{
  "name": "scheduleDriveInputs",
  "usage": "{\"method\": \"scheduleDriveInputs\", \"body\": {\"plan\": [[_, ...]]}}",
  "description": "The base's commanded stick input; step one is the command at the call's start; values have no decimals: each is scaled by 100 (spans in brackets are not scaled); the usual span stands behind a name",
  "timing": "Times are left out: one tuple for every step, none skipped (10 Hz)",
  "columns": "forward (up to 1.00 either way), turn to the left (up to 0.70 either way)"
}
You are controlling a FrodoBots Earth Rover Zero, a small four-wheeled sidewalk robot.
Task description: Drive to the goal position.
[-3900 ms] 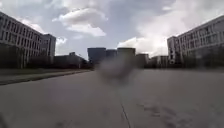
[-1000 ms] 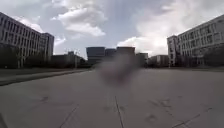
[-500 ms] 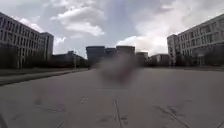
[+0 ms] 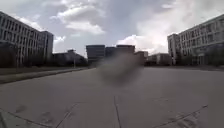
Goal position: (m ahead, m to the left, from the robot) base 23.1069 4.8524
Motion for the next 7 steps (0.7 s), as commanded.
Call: {"method": "scheduleDriveInputs", "body": {"plan": [[70, 8], [70, 0], [70, 0], [70, 0], [70, 0], [70, 0], [70, 0]]}}
